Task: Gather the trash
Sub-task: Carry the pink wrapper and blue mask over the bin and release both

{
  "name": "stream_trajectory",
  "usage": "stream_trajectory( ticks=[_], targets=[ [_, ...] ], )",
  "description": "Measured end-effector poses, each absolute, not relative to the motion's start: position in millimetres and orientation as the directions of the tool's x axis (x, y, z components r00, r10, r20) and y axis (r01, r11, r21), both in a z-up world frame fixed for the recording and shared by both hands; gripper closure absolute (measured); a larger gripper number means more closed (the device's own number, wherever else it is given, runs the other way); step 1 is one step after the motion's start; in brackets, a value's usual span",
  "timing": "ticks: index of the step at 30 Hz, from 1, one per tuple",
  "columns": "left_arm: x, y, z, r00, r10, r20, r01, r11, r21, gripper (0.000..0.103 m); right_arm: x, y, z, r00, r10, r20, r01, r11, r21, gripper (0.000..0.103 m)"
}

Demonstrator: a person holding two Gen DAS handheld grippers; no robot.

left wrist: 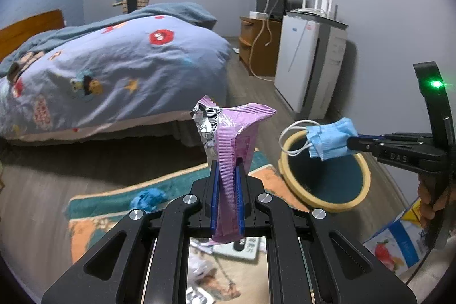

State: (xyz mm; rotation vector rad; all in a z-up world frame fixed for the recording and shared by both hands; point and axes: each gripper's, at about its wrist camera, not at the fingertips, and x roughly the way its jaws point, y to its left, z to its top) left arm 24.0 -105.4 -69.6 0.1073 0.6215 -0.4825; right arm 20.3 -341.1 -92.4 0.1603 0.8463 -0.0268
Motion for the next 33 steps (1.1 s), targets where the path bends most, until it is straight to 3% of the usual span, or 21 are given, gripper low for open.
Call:
stream_trajectory(
  ticks=[12, 21, 33],
  targets=[
    [45.8, -183.6, -92.1, 0.635, -0.466, -0.616, 0.558, 0.829, -0.052, 0.092, 32.5, -417.0, -121.2, 0.611, -0.085, -0.787, 0.223, 0.973, 0.067, 0.093],
    [51.8, -255.9, -131.6, 0.526, -0.508, -0.682, 0.658, 0.751, -0.052, 0.092, 29.6, -481.1, -155.2, 0.523, -0.125, -0.843, 0.388, 0.916, 0.104, 0.093],
    [57.2, -311.3, -172.9, 0.479, -0.475, -0.738, 0.702, 0.713, -0.003, 0.092, 20.5, -506.5, -165.3, 0.493, -0.145, -0.858, 0.438, 0.893, 0.101, 0.093]
  ],
)
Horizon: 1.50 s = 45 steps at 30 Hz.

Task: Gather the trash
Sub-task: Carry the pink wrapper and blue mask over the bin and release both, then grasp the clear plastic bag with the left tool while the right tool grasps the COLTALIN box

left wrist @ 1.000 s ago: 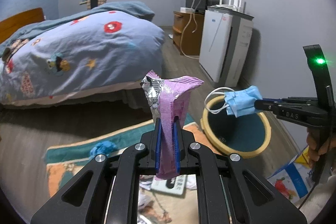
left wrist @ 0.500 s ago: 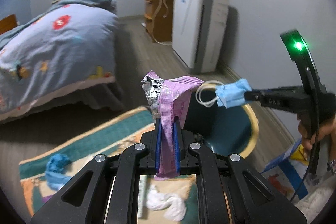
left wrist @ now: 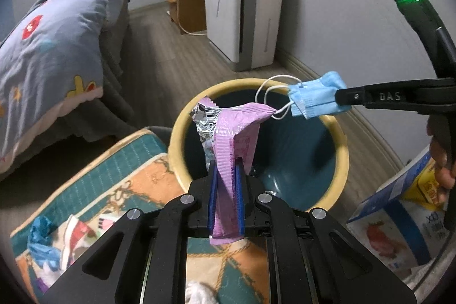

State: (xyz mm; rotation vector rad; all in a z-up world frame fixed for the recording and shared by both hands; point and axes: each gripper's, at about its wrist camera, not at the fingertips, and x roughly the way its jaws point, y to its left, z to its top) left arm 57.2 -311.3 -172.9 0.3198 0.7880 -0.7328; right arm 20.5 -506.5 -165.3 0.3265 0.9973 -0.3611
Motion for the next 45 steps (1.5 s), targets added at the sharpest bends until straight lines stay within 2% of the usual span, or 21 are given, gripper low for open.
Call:
stream_trajectory(
  ticks=[8, 10, 14, 16, 21, 27, 32, 37, 45],
  targets=[
    [62.1, -322.3, -178.5, 0.481, -0.483, -0.732, 0.707, 0.707, -0.001, 0.089, 18.5, -509.9, -161.4, 0.513, -0.153, -0.844, 0.444, 0.889, 0.109, 0.089],
    [63.1, -322.0, -179.3, 0.483, -0.484, -0.730, 0.706, 0.708, -0.003, 0.086, 20.0, -508.4, -162.1, 0.507, -0.160, -0.847, 0.445, 0.890, 0.098, 0.079],
    [65.6, -315.9, -177.5, 0.494, -0.481, -0.724, 0.688, 0.725, -0.013, 0.064, 21.8, -506.0, -161.7, 0.503, -0.167, -0.848, 0.443, 0.893, 0.087, 0.072],
    [65.0, -313.3, -174.9, 0.502, -0.482, -0.718, 0.682, 0.731, -0.015, 0.055, 21.9, -505.0, -159.8, 0.506, -0.171, -0.845, 0.443, 0.893, 0.085, 0.062],
    [62.9, -301.7, -166.0, 0.527, -0.479, -0.702, 0.670, 0.742, -0.003, 0.032, 22.3, -499.1, -152.3, 0.519, -0.176, -0.836, 0.440, 0.894, 0.084, 0.045],
    [60.5, -277.0, -152.4, 0.570, -0.459, -0.682, 0.637, 0.771, 0.013, 0.018, 22.9, -488.8, -140.1, 0.542, -0.180, -0.821, 0.434, 0.896, 0.090, 0.031],
    [61.9, -243.2, -139.1, 0.615, -0.420, -0.667, 0.586, 0.810, 0.030, 0.014, 26.9, -473.8, -131.4, 0.565, -0.170, -0.807, 0.425, 0.898, 0.109, 0.020],
    [66.8, -198.0, -125.2, 0.648, -0.391, -0.654, 0.512, 0.859, -0.005, 0.011, 36.0, -450.4, -123.0, 0.593, -0.141, -0.793, 0.407, 0.902, 0.143, 0.009],
    [68.9, -115.5, -104.8, 0.698, -0.334, -0.634, 0.375, 0.924, -0.073, 0.010, 51.6, -398.5, -113.1, 0.625, -0.079, -0.777, 0.322, 0.933, 0.164, 0.006]
  ],
)
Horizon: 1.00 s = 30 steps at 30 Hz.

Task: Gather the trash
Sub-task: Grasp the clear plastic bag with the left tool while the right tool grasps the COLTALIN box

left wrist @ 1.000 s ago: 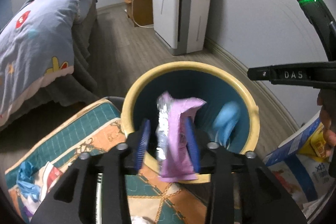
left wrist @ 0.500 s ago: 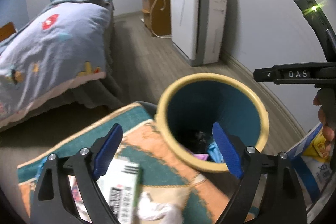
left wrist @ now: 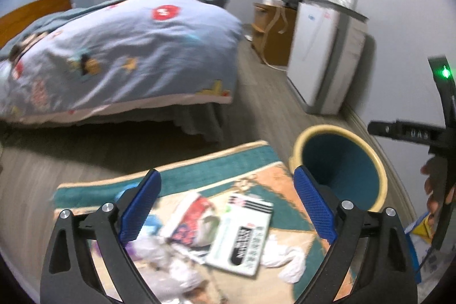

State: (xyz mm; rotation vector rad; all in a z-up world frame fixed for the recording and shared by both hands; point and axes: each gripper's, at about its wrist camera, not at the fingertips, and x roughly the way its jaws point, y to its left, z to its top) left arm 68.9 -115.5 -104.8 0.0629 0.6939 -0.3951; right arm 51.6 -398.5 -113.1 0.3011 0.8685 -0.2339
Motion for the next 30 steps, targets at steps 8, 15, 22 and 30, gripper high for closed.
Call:
stream_trajectory(
  ticks=[8, 15, 22, 30],
  targets=[
    [66.9, -42.6, -98.4, 0.736, -0.230, -0.637, 0.247, 0.967, -0.064, 0.009, 67.4, -353.4, -116.9, 0.614, -0.046, -0.788, 0.266, 0.952, 0.151, 0.006],
    [66.2, 4.8, -100.8, 0.752, -0.160, -0.639, 0.168, 0.985, -0.049, 0.009, 78.8, -321.1, -132.8, 0.574, -0.032, -0.818, 0.266, 0.952, 0.149, 0.006],
    [75.7, 26.5, -119.3, 0.731, -0.100, -0.675, 0.133, 0.991, -0.002, 0.009, 91.7, -282.8, -156.9, 0.515, -0.029, -0.857, 0.229, 0.968, 0.106, 0.006],
    [83.4, 48.9, -135.7, 0.703, -0.075, -0.708, 0.121, 0.992, 0.015, 0.009, 107.8, -239.8, -201.9, 0.410, -0.007, -0.912, 0.219, 0.971, 0.091, 0.006]
  ],
)
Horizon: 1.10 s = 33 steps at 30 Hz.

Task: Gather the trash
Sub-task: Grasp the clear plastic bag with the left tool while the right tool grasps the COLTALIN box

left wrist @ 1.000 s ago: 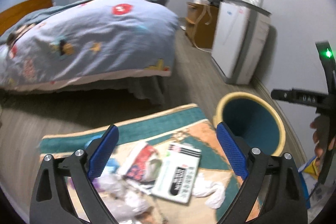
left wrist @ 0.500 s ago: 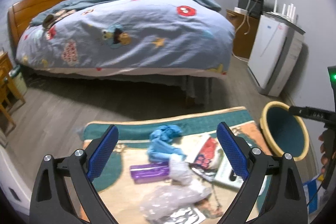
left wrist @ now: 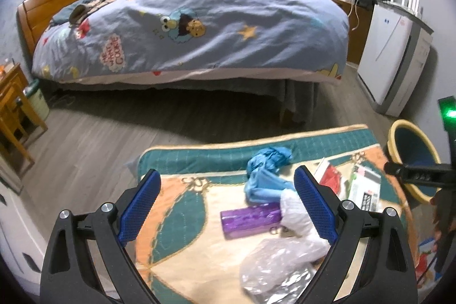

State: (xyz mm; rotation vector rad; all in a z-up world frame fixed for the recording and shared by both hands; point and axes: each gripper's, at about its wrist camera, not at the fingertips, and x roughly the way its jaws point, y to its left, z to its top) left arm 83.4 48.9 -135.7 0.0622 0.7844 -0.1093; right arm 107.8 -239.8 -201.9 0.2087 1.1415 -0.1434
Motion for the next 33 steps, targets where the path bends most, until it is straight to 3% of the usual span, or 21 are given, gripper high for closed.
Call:
stream_trajectory(
  ticks=[11, 23, 25, 30, 33],
  targets=[
    [81.4, 59.3, -150.5, 0.668, -0.085, -0.740, 0.162, 0.986, 0.034, 0.009, 118.8, -189.6, -254.3, 0.278, -0.062, -0.959, 0.153, 0.988, -0.019, 0.007],
    [79.9, 20.3, -192.5, 0.532, -0.183, -0.827, 0.331, 0.944, 0.004, 0.010, 124.3, -205.3, -272.5, 0.224, -0.007, -0.975, 0.185, 0.982, 0.035, 0.018],
    [78.6, 8.1, -205.8, 0.479, -0.192, -0.856, 0.379, 0.925, 0.005, 0.011, 123.5, -208.3, -271.2, 0.227, 0.003, -0.974, 0.181, 0.982, 0.045, 0.022],
    [75.4, -12.3, -233.2, 0.355, -0.174, -0.919, 0.445, 0.895, 0.002, 0.028, 117.9, -217.9, -262.4, 0.247, 0.027, -0.969, 0.185, 0.980, 0.074, 0.025],
    [71.1, -21.1, -241.5, 0.322, -0.155, -0.934, 0.477, 0.878, 0.019, 0.033, 113.9, -222.1, -257.8, 0.261, 0.030, -0.965, 0.177, 0.981, 0.079, 0.026]
  ],
)
